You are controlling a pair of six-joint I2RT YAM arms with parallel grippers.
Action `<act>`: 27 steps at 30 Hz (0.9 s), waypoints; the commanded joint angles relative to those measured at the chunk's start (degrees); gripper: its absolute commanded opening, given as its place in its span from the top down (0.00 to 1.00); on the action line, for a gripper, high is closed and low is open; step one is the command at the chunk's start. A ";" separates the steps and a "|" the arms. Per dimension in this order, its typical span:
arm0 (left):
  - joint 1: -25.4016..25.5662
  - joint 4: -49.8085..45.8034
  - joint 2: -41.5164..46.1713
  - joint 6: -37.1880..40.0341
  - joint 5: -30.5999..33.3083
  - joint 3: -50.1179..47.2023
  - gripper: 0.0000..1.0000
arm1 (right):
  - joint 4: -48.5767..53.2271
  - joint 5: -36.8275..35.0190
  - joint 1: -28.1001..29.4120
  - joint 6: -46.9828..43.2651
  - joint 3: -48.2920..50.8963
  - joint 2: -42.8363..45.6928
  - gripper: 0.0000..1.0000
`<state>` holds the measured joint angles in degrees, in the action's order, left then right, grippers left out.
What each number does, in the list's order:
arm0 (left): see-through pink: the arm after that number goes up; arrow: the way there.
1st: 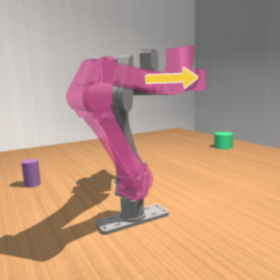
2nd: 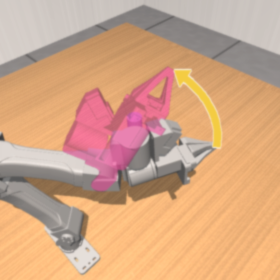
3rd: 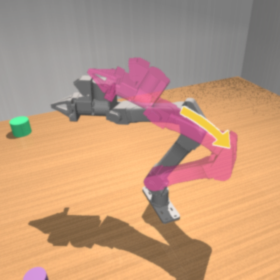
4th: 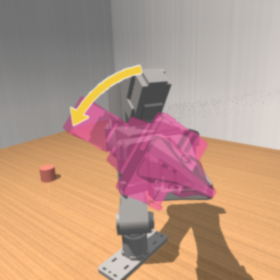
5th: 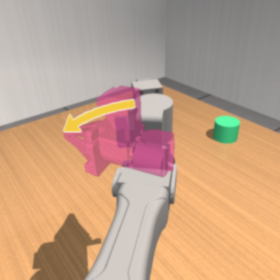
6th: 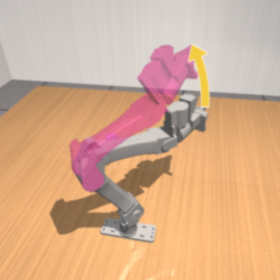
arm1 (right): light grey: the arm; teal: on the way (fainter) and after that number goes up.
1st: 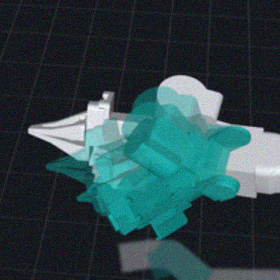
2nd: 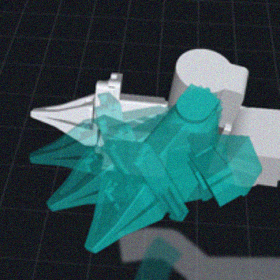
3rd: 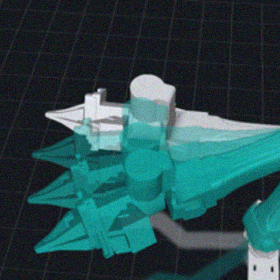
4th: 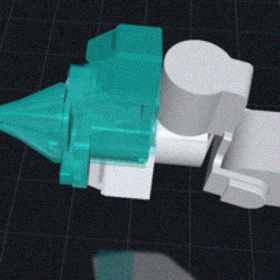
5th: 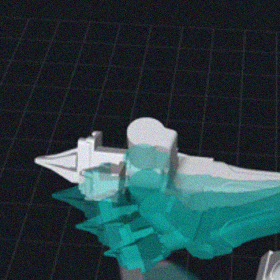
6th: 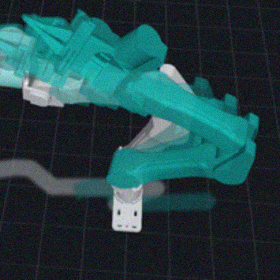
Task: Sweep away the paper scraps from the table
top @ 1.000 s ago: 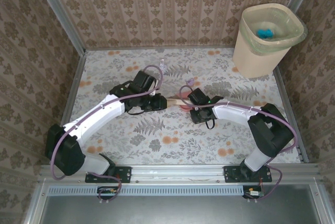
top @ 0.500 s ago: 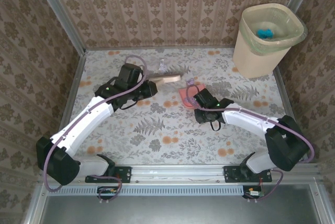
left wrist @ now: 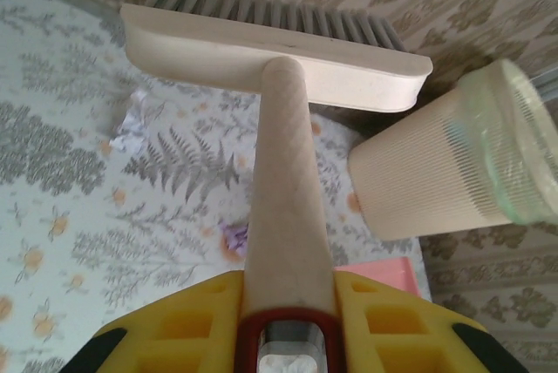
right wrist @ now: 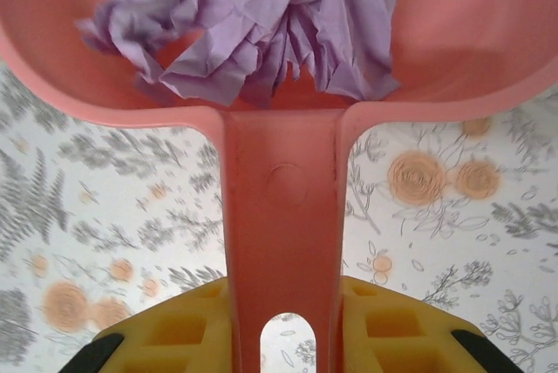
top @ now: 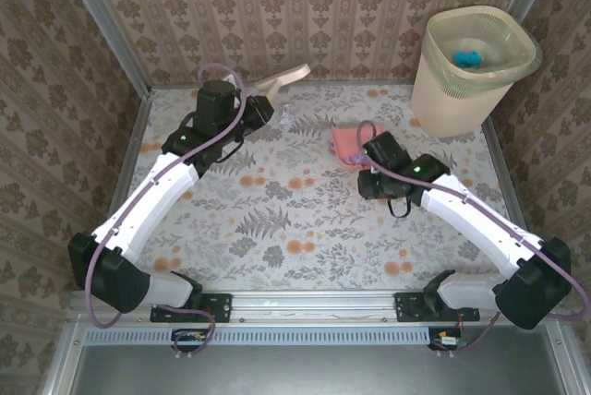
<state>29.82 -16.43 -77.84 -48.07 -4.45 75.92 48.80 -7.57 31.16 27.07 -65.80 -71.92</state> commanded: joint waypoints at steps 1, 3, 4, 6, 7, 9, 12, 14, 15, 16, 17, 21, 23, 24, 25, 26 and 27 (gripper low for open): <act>-1.10 9.38 0.50 -0.54 0.05 -3.83 1.00 | 8.57 -2.26 -2.18 1.52 -8.56 0.07 1.00; -2.22 10.98 0.07 -0.62 0.23 -6.46 1.00 | 10.10 -1.82 -4.33 1.65 -13.34 -0.92 1.00; -3.00 11.15 -0.40 -0.62 -0.06 -7.29 1.00 | 10.63 -1.23 -5.75 1.88 -15.94 -1.45 1.00; -5.32 11.20 -1.50 -0.66 -1.29 -8.12 1.00 | 11.16 0.68 -8.61 2.04 -20.82 -3.04 1.00; -6.20 11.47 -2.05 -0.49 -2.25 -8.45 1.00 | 11.23 1.55 -9.95 2.02 -23.13 -4.02 1.00; -8.10 11.58 -3.20 -0.19 -4.39 -8.82 1.00 | 11.58 3.36 -13.09 2.49 -28.72 -6.63 1.00; -10.61 11.55 -4.45 -0.13 -7.10 -9.22 1.00 | 11.76 8.82 -17.55 3.32 -37.07 -12.52 1.00; -11.81 12.17 -5.15 -0.29 -9.13 -9.62 1.00 | 12.48 11.50 -20.25 4.33 -43.06 -16.35 1.00; -12.33 12.29 -5.45 -0.18 -10.11 -9.58 1.00 | 12.97 12.51 -21.52 5.10 -46.21 -18.40 1.00; -12.77 12.29 -5.66 -0.09 -10.87 -9.52 1.00 | 12.94 14.07 -22.96 6.10 -48.84 -20.36 1.00; -13.07 12.28 -5.82 0.04 -11.31 -9.47 1.00 | 12.70 15.81 -24.34 7.11 -51.20 -21.95 1.00; -13.91 12.21 -6.18 0.64 -12.28 -9.47 1.00 | 9.11 24.63 -30.49 14.11 -58.71 -27.84 1.00; -14.09 12.12 -6.24 0.91 -12.60 -9.30 1.00 | 5.51 29.30 -33.69 19.00 -60.27 -29.99 1.00; -14.18 11.96 -6.28 1.09 -12.69 -9.19 1.00 | 2.95 32.24 -35.42 21.90 -60.61 -30.98 1.00; -14.26 11.79 -6.35 1.23 -12.77 -9.10 1.00 | 0.36 34.54 -37.00 24.71 -60.82 -31.93 1.00; -14.33 11.77 -6.43 1.34 -12.82 -9.03 1.00 | -1.62 36.23 -38.14 27.02 -61.19 -32.74 1.00; -14.41 11.67 -6.50 1.40 -12.87 -9.02 1.00 | -3.93 38.06 -39.37 29.57 -61.35 -33.59 1.00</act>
<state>16.05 -7.25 -84.31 -48.01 -15.70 66.24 52.77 20.62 -5.56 46.26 -124.97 -103.61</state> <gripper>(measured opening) 0.253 0.263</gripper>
